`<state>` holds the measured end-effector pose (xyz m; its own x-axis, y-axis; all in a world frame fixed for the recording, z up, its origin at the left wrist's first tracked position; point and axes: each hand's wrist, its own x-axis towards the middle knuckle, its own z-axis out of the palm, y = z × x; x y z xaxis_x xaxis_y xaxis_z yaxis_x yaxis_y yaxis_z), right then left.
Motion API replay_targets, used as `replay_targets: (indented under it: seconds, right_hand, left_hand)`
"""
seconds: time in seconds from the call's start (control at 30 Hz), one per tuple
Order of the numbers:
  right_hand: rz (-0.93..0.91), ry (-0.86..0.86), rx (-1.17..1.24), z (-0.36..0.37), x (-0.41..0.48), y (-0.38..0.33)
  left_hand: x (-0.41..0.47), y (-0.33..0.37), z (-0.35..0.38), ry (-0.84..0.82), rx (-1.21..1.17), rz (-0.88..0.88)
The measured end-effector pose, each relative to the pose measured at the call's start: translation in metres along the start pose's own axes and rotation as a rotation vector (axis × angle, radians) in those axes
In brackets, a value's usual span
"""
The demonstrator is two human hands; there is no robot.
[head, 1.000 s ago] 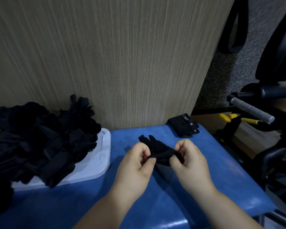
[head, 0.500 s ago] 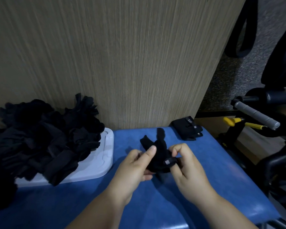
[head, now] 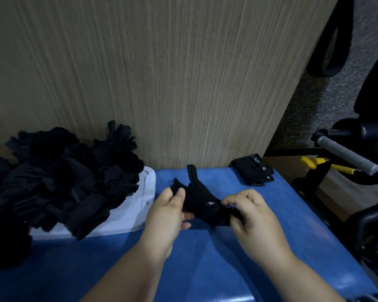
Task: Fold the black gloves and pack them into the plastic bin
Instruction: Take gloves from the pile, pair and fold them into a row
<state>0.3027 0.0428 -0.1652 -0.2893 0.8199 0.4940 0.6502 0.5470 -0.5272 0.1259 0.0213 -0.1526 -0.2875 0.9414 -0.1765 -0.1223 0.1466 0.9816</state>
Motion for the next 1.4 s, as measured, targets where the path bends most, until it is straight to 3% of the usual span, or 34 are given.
replay_targets:
  seconds: [0.1,0.17,0.37,0.53,0.67,0.77,0.83,0.9,1.03,1.1,1.2,1.27,1.4]
  right_hand:
    - [0.036,-0.04,-0.15,-0.002,0.0,0.002]
    - [0.041,-0.068,-0.127,-0.001,0.0,0.002]
    - [0.198,-0.291,0.447,-0.007,0.002,-0.009]
    - [0.123,-0.183,0.308,-0.004,0.002,-0.008]
    - [0.166,-0.252,0.334,-0.006,-0.001,-0.018]
    - [0.251,-0.155,0.332,-0.001,-0.001,-0.021]
    - [0.359,-0.069,0.423,0.0,0.001,-0.018]
    - [0.464,-0.031,0.565,0.0,0.003,-0.015]
    - [0.605,0.042,0.994,0.0,0.008,-0.013]
    - [0.623,0.036,1.155,-0.003,0.01,-0.015]
    - [0.623,-0.055,1.288,-0.007,0.009,-0.015]
    - [0.637,-0.142,1.267,-0.007,0.007,-0.017]
    - [0.613,-0.195,0.956,-0.006,0.003,-0.019]
  left_hand:
    - [-0.001,0.002,0.001,-0.026,-0.117,-0.044]
    - [-0.003,0.003,0.004,-0.051,-0.187,-0.071]
    - [-0.002,0.005,0.004,-0.016,-0.262,-0.087]
    - [-0.005,0.005,0.004,-0.064,-0.274,-0.092]
    - [-0.011,0.006,0.009,-0.216,-0.238,-0.109]
    - [-0.014,0.003,0.013,-0.356,-0.289,-0.157]
    - [-0.013,0.002,0.014,-0.332,-0.282,-0.146]
    - [-0.011,0.0,0.013,-0.207,-0.193,-0.113]
    - [-0.006,-0.006,0.008,-0.046,0.163,-0.076]
    - [-0.007,-0.005,0.008,-0.076,0.137,-0.145]
    - [-0.009,-0.001,0.011,-0.255,-0.078,-0.294]
    - [-0.009,0.001,0.012,-0.307,-0.239,-0.272]
    - [-0.006,0.0,0.012,-0.169,-0.276,-0.129]
